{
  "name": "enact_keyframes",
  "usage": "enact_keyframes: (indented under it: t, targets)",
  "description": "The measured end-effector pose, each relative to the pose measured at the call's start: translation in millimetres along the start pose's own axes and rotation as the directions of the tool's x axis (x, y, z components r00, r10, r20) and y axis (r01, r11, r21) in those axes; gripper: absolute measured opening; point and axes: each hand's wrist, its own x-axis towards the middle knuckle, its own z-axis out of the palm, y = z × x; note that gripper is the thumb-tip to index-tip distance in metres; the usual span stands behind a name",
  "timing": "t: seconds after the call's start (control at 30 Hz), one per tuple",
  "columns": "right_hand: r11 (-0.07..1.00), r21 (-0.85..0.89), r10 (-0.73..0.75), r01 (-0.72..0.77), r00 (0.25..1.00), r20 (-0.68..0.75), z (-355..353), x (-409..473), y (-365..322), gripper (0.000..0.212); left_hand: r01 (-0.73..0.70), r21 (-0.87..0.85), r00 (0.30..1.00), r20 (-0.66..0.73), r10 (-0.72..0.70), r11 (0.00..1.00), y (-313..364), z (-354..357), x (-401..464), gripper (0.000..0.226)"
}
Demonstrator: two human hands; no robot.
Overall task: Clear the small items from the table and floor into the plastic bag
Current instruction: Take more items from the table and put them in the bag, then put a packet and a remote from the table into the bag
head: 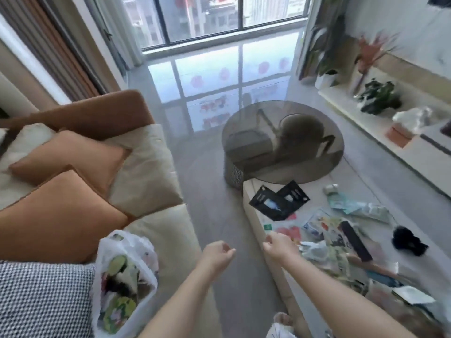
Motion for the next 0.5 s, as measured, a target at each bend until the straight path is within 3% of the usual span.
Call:
enact_keyframes:
  t: [0.2,0.5]
  targets:
    - [0.966,0.191,0.175,-0.175,0.984,0.021,-26,6,122,0.008,-0.068,0.101,0.993,0.100,0.058,0.993,88,65,28,0.032]
    - [0.889,0.247,0.380,-0.386,0.922,0.074,-53,30,256,0.028,-0.135,0.166,0.965,0.246,0.092,0.977,175,160,70,0.031]
